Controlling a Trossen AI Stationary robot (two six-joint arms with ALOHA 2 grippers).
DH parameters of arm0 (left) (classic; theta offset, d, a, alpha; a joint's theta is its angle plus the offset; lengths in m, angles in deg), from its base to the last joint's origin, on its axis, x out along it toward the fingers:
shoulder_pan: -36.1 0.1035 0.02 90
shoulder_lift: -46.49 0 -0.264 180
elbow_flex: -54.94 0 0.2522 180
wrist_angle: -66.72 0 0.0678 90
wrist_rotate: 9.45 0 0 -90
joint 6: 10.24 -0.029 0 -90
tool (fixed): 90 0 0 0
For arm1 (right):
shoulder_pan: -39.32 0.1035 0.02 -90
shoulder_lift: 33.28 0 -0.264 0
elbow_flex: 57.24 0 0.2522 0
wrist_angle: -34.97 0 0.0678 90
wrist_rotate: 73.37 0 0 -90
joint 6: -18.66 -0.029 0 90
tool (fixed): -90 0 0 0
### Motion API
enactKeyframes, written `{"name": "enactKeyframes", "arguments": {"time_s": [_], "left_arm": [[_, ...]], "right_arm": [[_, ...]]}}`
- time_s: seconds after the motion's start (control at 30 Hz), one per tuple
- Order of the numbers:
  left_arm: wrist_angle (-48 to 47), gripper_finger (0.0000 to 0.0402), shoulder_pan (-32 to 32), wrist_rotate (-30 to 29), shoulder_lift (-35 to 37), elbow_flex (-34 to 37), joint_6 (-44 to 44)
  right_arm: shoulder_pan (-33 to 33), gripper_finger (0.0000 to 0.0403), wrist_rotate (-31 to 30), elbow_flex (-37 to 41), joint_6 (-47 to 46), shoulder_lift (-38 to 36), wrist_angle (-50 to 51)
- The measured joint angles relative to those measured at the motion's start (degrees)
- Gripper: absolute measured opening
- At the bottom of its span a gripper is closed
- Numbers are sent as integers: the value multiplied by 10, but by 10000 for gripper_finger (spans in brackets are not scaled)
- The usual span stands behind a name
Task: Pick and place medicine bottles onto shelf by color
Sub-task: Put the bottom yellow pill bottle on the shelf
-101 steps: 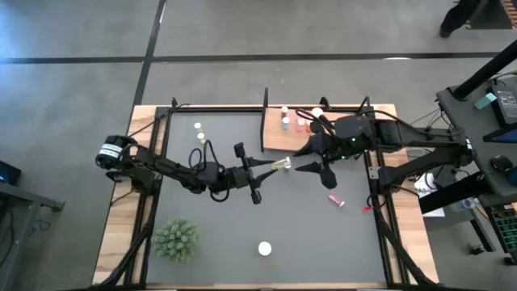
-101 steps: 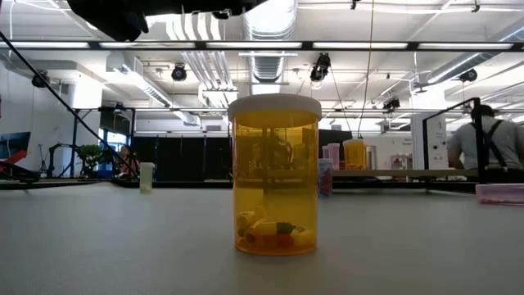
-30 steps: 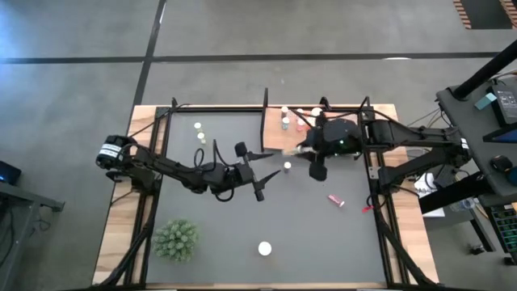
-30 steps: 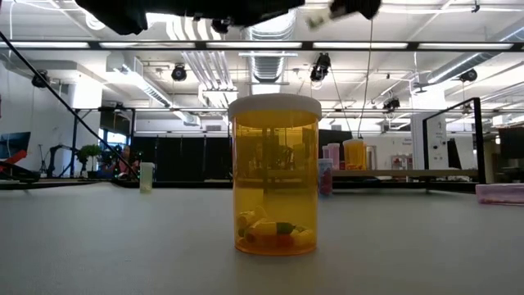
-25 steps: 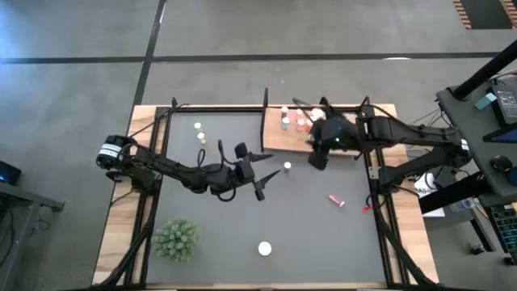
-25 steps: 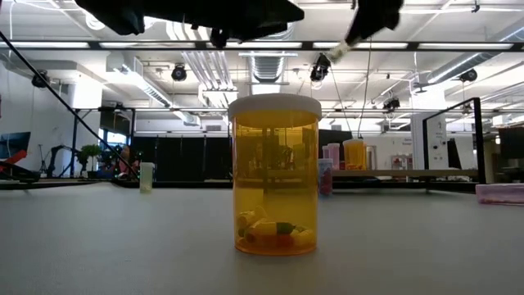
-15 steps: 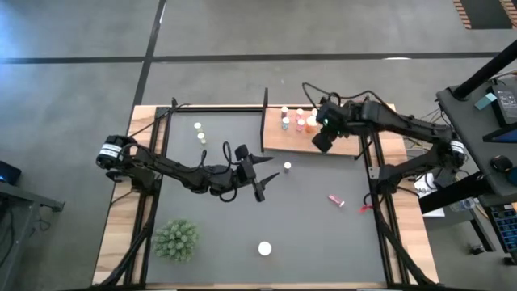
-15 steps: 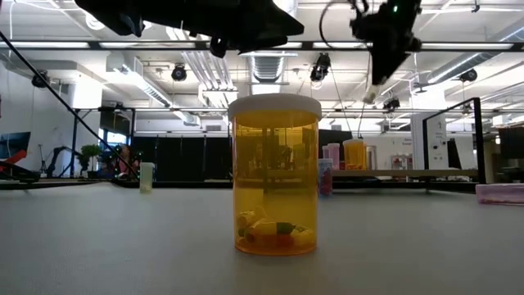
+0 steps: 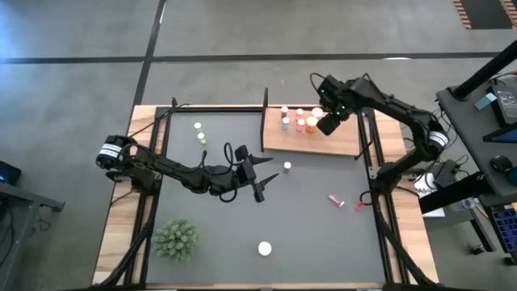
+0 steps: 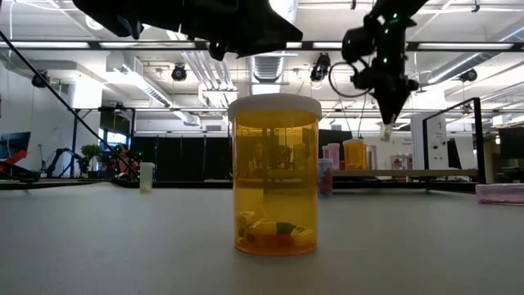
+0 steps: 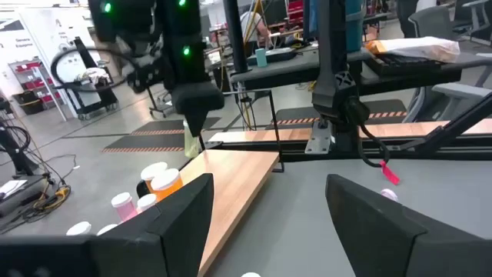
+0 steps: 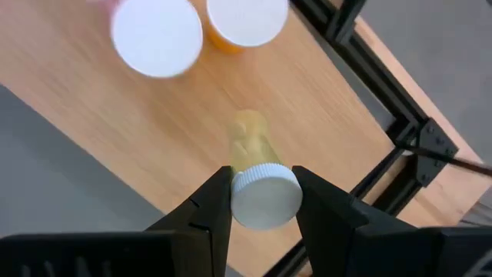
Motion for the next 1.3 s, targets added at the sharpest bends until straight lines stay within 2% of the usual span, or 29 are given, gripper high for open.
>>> {"name": "enactKeyframes", "arguments": {"time_s": [0.17, 0.33, 0.6, 1.3], "left_arm": [[-1, 235, 0, 0, 0, 3, -1], [-12, 235, 0, 0, 0, 3, -1], [-12, 235, 3, 0, 0, 3, -2], [-12, 235, 19, 0, 0, 3, -2]], "right_arm": [[-22, 117, 0, 0, 74, 44, 0], [-53, 115, 0, 0, 106, 74, -4], [-93, 116, -1, 0, 111, 103, -8], [-98, 115, -1, 0, 142, 130, -44]]}}
